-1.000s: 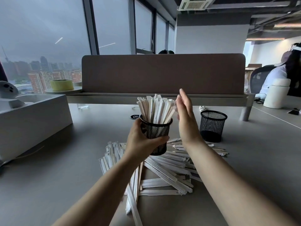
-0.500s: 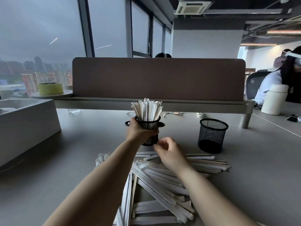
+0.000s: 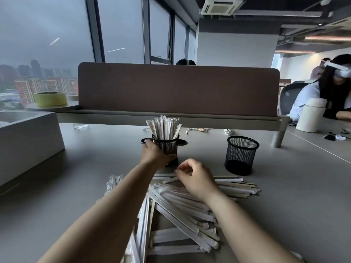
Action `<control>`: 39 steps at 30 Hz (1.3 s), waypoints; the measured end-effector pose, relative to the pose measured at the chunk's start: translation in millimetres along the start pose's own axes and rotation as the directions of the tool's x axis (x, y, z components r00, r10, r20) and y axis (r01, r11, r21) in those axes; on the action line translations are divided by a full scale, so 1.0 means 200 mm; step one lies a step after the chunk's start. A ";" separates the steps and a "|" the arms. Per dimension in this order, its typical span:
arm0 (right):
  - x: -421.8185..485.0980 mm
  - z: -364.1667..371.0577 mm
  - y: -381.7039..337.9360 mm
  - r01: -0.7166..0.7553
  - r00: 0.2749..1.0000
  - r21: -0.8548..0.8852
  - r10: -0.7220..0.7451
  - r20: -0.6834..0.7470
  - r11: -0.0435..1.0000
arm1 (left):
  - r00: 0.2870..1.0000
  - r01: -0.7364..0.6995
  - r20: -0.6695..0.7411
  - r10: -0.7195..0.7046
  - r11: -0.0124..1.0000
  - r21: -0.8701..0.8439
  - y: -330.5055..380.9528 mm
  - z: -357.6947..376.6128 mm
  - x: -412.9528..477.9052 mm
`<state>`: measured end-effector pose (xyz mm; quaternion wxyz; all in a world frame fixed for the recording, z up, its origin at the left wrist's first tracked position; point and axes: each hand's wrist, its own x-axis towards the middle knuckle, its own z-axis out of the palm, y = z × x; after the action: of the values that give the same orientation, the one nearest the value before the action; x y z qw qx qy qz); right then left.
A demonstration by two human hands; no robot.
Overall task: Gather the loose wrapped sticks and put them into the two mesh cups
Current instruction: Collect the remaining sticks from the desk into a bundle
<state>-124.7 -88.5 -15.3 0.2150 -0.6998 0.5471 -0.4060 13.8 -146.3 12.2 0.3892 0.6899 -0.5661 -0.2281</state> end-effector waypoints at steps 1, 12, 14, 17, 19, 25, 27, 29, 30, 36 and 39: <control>-0.01 -0.02 0.00 -0.003 1.000 0.005 0.003 -0.013 1.000 | 1.000 -0.014 -0.003 0.014 0.999 0.040 -0.01 -0.02 -0.04; -0.30 -0.01 -0.12 0.171 0.981 -0.174 -0.151 0.125 0.970 | 0.964 -0.259 -0.002 0.264 0.945 0.198 -0.22 -0.29 -0.47; -0.37 0.01 -0.20 0.219 0.970 -0.267 -0.179 0.167 0.939 | 0.967 -0.234 -0.068 0.244 0.963 0.135 -0.27 -0.33 -0.51; -0.44 0.06 -0.31 0.296 0.941 -0.363 -0.205 0.268 0.884 | 0.979 -0.183 -0.062 0.192 0.975 0.125 -0.34 -0.36 -0.55; -0.48 0.08 -0.37 0.326 0.919 -0.386 -0.194 0.343 0.863 | 0.985 -0.165 -0.031 0.172 0.974 0.157 -0.36 -0.37 -0.56; -0.49 0.08 -0.38 0.276 0.889 -0.359 -0.095 0.447 0.892 | 0.995 -0.079 -0.036 0.093 0.956 0.283 -0.43 -0.39 -0.50; -0.47 0.08 -0.36 0.235 0.893 -0.330 -0.069 0.445 0.914 | 0.997 -0.075 0.005 0.077 0.951 0.300 -0.45 -0.38 -0.50; -0.45 0.08 -0.34 0.212 0.897 -0.315 -0.056 0.439 0.925 | 0.995 -0.096 0.053 0.084 0.950 0.298 -0.44 -0.36 -0.50; -0.44 0.08 -0.33 0.201 0.899 -0.309 -0.050 0.434 0.929 | 0.992 -0.117 0.077 0.099 0.949 0.291 -0.44 -0.35 -0.51; -0.38 0.03 -0.28 0.065 0.929 -0.117 -0.018 0.368 0.991 | 0.984 -0.145 0.145 0.103 0.936 0.322 -0.44 -0.34 -0.51; -0.36 0.04 -0.25 0.031 0.963 -0.115 0.001 0.268 0.993 | 0.986 -0.161 0.107 0.131 0.920 0.356 -0.44 -0.34 -0.49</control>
<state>-92.9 -6.4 -6.9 0.2421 -0.7639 0.5305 -0.2763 92.6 -28.7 -29.1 0.2473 0.6960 -0.6638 -0.1177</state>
